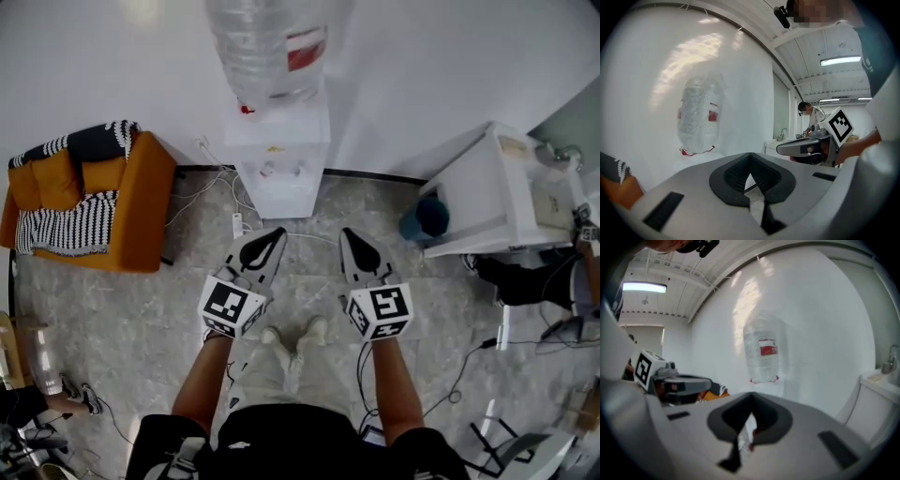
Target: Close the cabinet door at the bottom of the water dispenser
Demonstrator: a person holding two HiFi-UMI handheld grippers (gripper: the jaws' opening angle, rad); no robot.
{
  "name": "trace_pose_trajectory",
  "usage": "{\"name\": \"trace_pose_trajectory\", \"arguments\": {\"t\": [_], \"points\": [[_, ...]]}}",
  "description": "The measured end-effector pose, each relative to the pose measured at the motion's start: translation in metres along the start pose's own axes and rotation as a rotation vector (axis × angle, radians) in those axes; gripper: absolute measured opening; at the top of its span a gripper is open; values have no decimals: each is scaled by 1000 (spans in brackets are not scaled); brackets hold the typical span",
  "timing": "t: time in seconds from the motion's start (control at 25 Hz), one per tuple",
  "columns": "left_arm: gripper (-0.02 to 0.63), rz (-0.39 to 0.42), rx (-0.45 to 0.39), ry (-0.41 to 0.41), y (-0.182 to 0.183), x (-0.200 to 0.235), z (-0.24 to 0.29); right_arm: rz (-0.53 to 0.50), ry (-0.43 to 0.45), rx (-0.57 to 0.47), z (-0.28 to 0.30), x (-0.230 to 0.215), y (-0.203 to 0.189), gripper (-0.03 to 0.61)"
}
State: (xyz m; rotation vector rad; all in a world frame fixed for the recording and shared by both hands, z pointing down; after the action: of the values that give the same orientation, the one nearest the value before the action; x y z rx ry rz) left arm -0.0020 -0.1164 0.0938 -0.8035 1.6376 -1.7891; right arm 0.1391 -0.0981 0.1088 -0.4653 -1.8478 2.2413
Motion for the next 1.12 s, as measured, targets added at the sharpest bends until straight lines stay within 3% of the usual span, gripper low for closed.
{"name": "trace_pose_trajectory", "arguments": {"t": [0.28, 0.64, 0.92, 1.12], "points": [[11, -68, -48, 48, 58, -1, -23, -4, 14, -35, -15, 20, 59, 34], [11, -12, -110, 68, 112, 0, -43, -52, 65, -89, -24, 50, 109, 34], [11, 13, -149, 74, 143, -9, -63, -8, 76, -124, -36, 54, 133, 34], [11, 29, -176, 76, 163, -14, -70, -33, 93, -157, -44, 65, 153, 34]]}}
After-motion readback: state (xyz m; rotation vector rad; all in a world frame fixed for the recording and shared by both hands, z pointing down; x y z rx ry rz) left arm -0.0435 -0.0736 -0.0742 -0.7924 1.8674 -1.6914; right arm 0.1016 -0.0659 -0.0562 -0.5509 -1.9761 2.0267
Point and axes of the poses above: the fingertips, and each gripper's own axes: z forward along the fingers, x to its left, y out of its top, the point moved 3 cm from there along -z, backward along the fingers, and after that the axes turned 5 degrees about -x, right-handed, at the moved point
